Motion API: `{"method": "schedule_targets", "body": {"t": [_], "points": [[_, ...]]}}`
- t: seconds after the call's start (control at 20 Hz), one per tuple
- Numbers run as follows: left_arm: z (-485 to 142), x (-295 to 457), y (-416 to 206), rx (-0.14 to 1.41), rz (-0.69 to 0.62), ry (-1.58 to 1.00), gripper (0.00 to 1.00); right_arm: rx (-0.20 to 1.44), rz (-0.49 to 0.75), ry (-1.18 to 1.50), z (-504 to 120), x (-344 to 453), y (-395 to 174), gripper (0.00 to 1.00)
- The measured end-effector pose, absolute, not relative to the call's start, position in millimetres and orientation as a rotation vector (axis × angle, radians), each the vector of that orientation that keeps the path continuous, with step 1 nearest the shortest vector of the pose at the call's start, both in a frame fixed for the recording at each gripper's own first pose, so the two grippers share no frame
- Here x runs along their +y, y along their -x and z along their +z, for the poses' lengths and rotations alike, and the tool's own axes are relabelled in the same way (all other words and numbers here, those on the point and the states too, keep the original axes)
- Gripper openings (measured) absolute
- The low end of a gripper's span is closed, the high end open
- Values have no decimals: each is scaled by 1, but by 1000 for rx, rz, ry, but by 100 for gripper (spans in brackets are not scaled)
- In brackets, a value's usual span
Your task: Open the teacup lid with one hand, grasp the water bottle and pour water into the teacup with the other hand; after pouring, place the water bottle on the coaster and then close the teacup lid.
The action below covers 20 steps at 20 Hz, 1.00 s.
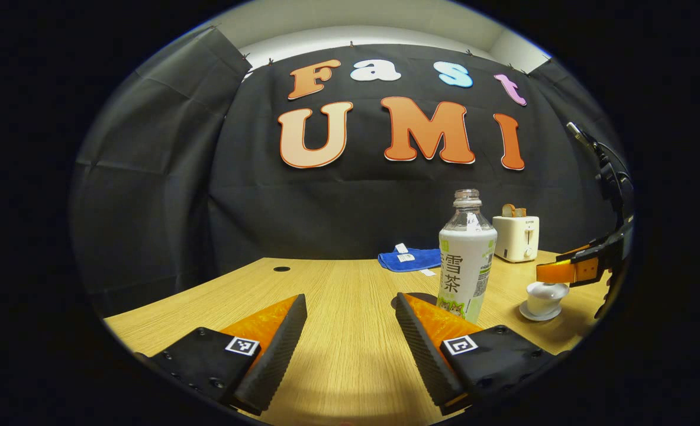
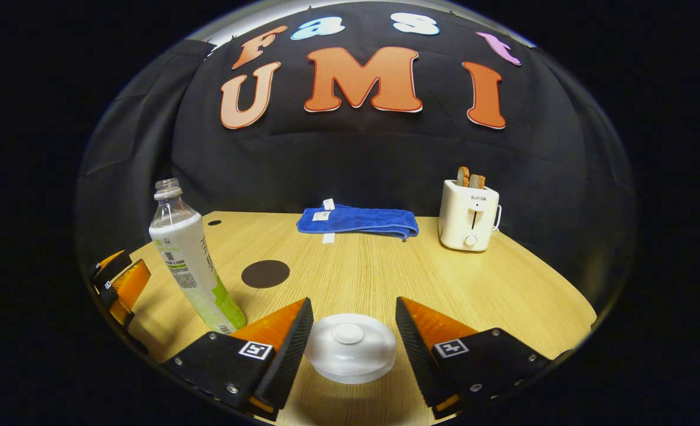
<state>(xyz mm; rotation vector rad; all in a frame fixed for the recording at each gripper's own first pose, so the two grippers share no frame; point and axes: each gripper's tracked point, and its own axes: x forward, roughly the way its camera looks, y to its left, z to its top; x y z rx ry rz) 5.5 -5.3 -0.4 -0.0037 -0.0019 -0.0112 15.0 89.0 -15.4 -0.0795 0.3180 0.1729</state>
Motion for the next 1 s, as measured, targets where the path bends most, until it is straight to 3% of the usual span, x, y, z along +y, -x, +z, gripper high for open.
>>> {"method": "schedule_targets", "body": {"t": [0.4, 0.5, 0.75, 0.8, 1.0], "points": [[-1, -6, -6, -2, -15, 4, 97, 366, 195, 100, -30, 97, -14, 48], [-1, -7, -6, -2, -15, 4, 96, 369, 199, 107, -30, 97, -12, 49], [-1, -8, -7, -2, -15, 4, 96, 373, 189, 105, -30, 94, -12, 28], [-1, -7, -7, -2, -15, 5, 96, 371, 190, 100, -30, 94, -12, 31], [-1, -7, -7, -2, -15, 4, 96, 367, 201, 64, -29, 95, -11, 20]]}}
